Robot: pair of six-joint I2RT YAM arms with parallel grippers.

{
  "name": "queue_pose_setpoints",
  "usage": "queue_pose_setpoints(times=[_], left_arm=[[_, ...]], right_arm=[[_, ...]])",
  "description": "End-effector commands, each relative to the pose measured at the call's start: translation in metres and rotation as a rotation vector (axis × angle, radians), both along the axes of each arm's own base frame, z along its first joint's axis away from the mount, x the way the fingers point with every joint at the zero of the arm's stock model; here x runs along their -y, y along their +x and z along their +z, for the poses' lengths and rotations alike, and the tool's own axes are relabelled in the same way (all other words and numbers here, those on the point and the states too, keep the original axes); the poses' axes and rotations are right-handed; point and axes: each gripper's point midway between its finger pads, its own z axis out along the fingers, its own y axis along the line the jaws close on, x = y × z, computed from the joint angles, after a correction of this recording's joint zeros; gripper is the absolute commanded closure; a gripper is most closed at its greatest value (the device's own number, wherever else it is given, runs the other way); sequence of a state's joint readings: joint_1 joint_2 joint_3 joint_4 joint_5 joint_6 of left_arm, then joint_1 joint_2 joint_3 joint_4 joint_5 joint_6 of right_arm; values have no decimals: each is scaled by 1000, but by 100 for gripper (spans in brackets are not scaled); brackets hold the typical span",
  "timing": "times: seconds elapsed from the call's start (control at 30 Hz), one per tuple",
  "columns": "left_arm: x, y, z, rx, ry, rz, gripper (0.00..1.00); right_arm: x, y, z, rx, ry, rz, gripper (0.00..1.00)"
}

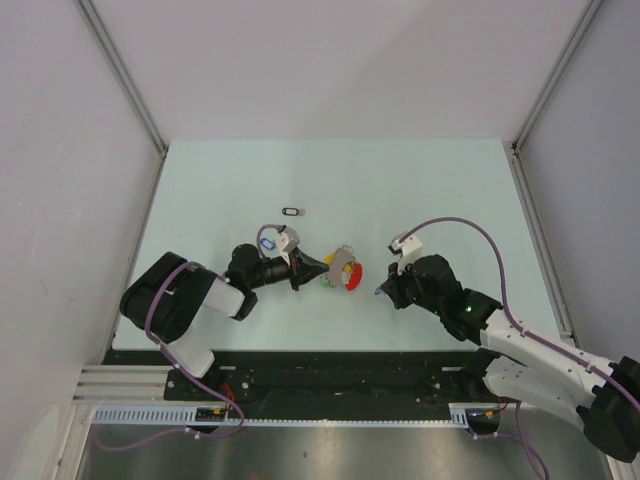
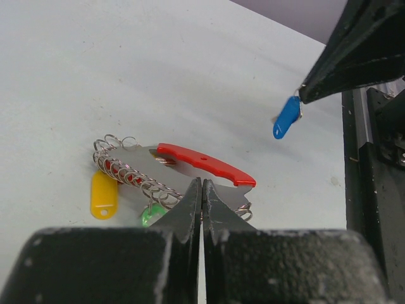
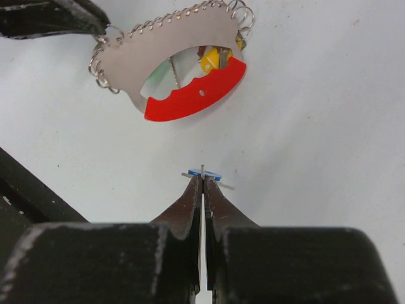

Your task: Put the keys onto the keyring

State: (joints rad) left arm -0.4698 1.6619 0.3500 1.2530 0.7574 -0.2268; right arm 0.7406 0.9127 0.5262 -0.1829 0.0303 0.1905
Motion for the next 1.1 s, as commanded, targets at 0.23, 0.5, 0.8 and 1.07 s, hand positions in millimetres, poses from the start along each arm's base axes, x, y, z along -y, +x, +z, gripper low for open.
queue_pose_setpoints(times=[0.23, 0.5, 0.8, 1.07], left_arm=[[-3, 3, 17, 77, -20, 19, 100], [-3, 5, 15, 69, -15, 21, 100], [-4, 2, 13, 60, -12, 13, 100], [-4, 1, 14, 66, -17, 12, 100]], right_arm=[[-11, -47, -8, -56, 54, -37, 100], [-5, -39, -25, -94, -22, -100, 100], [-1, 17, -47, -95, -15, -208, 100], [-5, 53, -39, 49, 27, -228, 100]])
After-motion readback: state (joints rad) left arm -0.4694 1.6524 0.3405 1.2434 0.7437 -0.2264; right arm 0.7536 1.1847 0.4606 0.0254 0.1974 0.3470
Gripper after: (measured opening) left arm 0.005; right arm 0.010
